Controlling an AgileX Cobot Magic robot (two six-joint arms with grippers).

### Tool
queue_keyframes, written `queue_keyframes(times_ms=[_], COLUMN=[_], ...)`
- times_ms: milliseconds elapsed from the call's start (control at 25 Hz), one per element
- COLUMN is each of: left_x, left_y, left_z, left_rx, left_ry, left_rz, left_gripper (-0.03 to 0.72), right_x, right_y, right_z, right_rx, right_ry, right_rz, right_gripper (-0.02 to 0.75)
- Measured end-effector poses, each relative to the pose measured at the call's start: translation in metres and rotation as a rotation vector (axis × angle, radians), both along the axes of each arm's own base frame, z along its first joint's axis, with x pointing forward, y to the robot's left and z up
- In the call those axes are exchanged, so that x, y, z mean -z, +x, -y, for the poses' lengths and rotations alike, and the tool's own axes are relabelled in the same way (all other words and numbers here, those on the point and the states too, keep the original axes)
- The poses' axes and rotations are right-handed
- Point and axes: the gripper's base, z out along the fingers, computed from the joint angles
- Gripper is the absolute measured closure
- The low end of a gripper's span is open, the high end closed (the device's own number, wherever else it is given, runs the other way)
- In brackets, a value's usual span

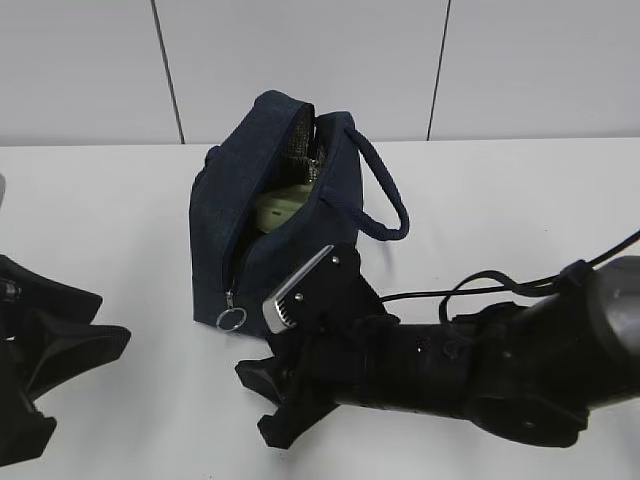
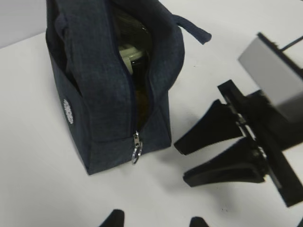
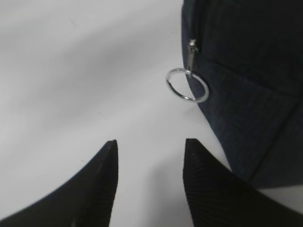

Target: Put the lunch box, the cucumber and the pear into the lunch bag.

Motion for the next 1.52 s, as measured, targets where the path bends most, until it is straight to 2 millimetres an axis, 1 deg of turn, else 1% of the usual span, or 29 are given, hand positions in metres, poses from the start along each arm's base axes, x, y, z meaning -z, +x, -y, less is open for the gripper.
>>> queue_keyframes(times_ms=[120,200,440,480,600,760,1240,1520], left_x=[-0.001,-0.002,-0.008,-0.008,-0.008,-0.008,-0.008,-0.008], left_y=[-0.005,-0.007,-0.012,-0.012,-0.013,-0.014,-0.015,-0.015], left_z=[-0.001,-0.002,-0.004,-0.004,-0.005,-0.005,-0.005,-0.005], left_rx=[0.031,0.039,0.044,0.045,0.049,0.056,0.059,0.059], left_ry=[0.014,0.013,0.002,0.001,0.003,0.009,0.011,0.012], left_rz=[-0.011,-0.007,0.017,0.017,0.014,0.010,0.009,0.009], left_gripper=[0.431,0.431,0.432,0.433,0.433,0.433,0.436,0.445], right_x=[0.003,0.001,0.007,0.011,0.014,0.013,0.012,0.006], right_y=[0.006,0.011,0.016,0.017,0.018,0.022,0.027,0.034], right_z=[-0.003,-0.005,-0.009,-0.011,-0.016,-0.024,-0.024,-0.029], right_rx=[0.023,0.031,0.038,0.037,0.027,0.027,0.074,0.079], right_ry=[-0.022,-0.014,-0.015,-0.020,-0.020,-0.012,0.004,0.020], right_rz=[-0.017,-0.011,-0.018,-0.025,-0.025,-0.019,-0.028,0.002], right_gripper=[0.349,0.339,0.334,0.334,0.334,0.333,0.330,0.329])
